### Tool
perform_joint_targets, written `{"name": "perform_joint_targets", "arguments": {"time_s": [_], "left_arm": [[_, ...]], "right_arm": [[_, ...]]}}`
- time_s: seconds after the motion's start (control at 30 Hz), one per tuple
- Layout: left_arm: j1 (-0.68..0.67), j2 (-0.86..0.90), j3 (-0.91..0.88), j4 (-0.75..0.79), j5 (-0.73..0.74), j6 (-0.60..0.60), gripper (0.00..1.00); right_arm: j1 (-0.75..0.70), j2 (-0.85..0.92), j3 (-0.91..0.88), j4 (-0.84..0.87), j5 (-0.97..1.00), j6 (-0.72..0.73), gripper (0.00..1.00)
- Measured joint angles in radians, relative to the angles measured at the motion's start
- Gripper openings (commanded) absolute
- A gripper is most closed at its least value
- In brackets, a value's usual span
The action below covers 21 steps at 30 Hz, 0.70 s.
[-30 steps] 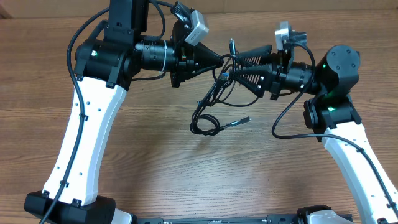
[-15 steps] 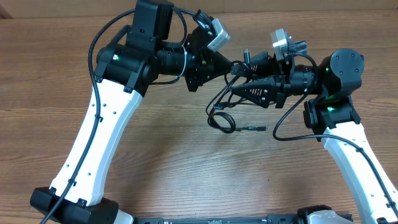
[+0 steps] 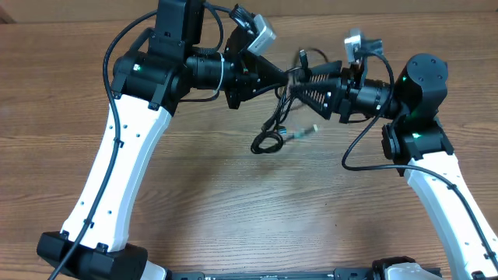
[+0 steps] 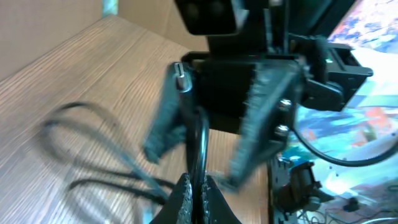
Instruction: Untangle cables
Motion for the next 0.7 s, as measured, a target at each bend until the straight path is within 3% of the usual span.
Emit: {"name": "perform_joint_targets", "arguments": {"time_s": [0.23,0.43,0.7], "left_arm": [[0.011,0.000,0.000,-0.038,0.036,-0.003,0.04],[0.011,0.000,0.000,-0.038,0.053,-0.003,0.04],[0.011,0.000,-0.001,0.014,-0.001,-0.053,0.04]], "right_arm": [[-0.002,0.000,0.000,0.105,0.068,-0.068,0.59],[-0.001,0.000,0.001,-0.013,0.151,-0.176,0.58],[-0.002,0.000,0.001,-0.106,0.213,-0.212,0.44]]}}
